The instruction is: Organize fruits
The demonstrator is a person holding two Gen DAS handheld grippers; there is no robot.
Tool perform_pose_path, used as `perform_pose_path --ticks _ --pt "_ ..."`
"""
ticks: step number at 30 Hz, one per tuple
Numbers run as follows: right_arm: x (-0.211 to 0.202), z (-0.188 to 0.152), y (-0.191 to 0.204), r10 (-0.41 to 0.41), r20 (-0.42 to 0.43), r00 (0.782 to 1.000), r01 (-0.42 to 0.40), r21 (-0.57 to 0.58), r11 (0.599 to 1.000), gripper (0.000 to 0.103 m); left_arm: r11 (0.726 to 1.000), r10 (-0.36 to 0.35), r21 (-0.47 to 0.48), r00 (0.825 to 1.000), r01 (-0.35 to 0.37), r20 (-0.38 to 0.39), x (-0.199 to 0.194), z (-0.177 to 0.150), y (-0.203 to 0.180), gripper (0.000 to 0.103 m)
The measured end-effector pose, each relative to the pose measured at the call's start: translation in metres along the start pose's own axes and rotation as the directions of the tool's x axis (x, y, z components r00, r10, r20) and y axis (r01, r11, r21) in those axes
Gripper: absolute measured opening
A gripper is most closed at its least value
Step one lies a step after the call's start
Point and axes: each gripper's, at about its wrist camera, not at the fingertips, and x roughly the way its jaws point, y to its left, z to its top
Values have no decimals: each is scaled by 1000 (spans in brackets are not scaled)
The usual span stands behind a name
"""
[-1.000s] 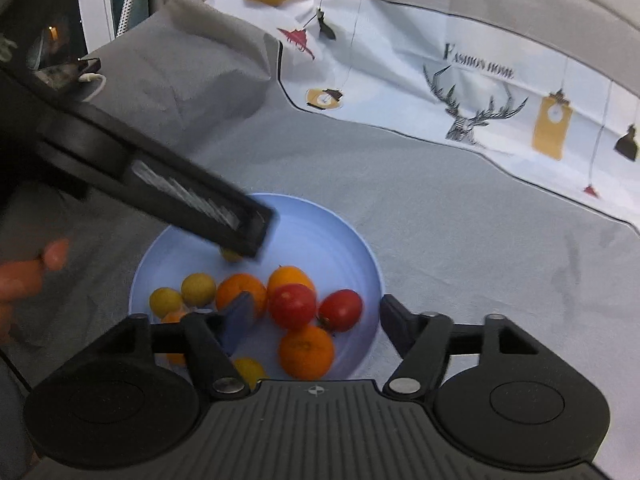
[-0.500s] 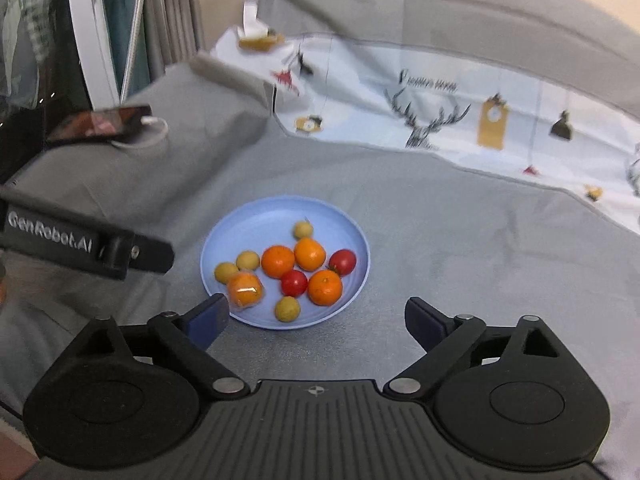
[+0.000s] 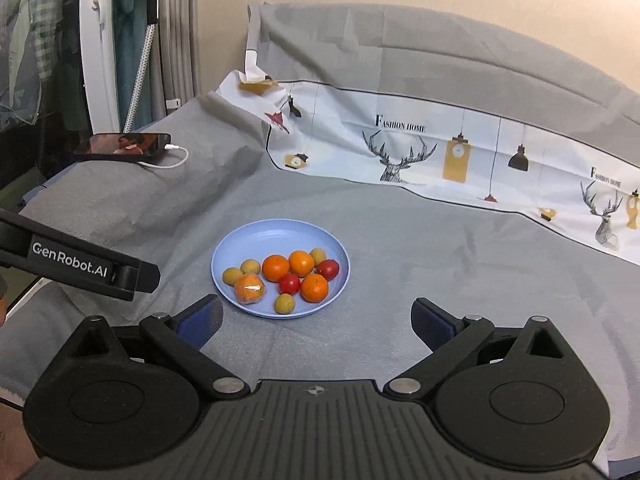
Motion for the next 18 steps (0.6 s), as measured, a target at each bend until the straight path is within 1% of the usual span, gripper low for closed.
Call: perform_pose_path --ticks 6,18 --pt "-13 -1 1 1 28 1000 -1 -9 1000 100 1000 7 1 1000 -7 26 -14 -3 -2 103" --pt "-25 -4 3 0 46 999 0 -16 1000 101 1000 4 5 999 -4 31 -22 -7 -2 103"
